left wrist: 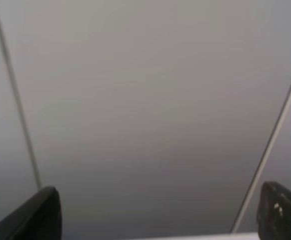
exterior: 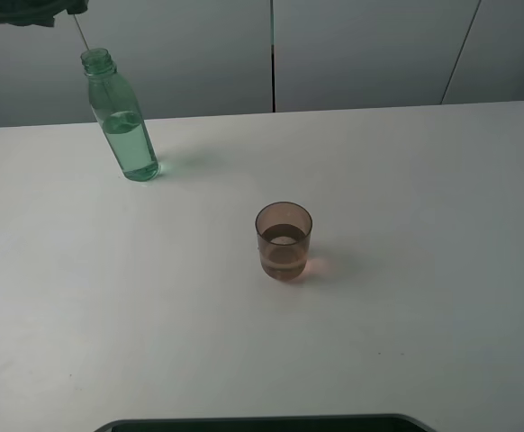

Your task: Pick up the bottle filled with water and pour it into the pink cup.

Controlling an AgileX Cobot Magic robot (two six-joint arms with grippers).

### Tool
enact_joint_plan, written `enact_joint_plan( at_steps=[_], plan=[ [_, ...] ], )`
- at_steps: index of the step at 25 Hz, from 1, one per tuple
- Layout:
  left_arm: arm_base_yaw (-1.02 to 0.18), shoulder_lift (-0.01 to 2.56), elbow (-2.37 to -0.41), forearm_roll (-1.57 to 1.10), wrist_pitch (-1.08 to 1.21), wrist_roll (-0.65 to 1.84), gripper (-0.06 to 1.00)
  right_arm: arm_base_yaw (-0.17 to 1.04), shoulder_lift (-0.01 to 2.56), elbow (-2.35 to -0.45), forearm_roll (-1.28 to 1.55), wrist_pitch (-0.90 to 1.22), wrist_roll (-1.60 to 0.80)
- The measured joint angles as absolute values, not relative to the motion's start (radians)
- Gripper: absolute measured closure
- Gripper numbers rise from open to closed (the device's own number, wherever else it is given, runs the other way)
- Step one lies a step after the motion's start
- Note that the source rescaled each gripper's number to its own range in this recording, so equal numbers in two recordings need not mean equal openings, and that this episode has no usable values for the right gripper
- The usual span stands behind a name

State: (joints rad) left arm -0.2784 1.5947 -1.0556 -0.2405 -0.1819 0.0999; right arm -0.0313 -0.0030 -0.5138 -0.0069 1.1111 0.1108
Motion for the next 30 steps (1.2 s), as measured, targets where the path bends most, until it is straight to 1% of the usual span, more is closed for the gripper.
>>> enact_joint_plan(
  at_steps=[6,11,15,18,23,30],
  plan=[
    [-0.104,1.567,-1.230,-0.253,0.267,0.106,-0.05,-0.031,-0.003,-0.514,-0.007,1.111,0.111],
    [0.033,1.567,-1.342,-0.250,0.698,0.106,-0.05,-0.031,-0.003,-0.514,-0.007,1.111,0.111],
    [0.057,1.554,-1.369,-0.152,0.998,0.067,-0.05,-0.031,-0.003,-0.514,-0.007,1.111,0.111],
    [0.058,1.546,-1.369,-0.078,1.160,0.054,-0.05,-0.031,-0.003,-0.514,-0.007,1.111,0.111],
    [0.058,1.542,-1.367,-0.059,1.212,0.052,-0.05,-0.031,-0.003,-0.514,-0.007,1.111,0.111],
    [0.058,1.450,-1.242,-0.092,1.216,0.070,-0.05,-0.031,-0.003,-0.514,-0.007,1.111,0.111]
  ],
)
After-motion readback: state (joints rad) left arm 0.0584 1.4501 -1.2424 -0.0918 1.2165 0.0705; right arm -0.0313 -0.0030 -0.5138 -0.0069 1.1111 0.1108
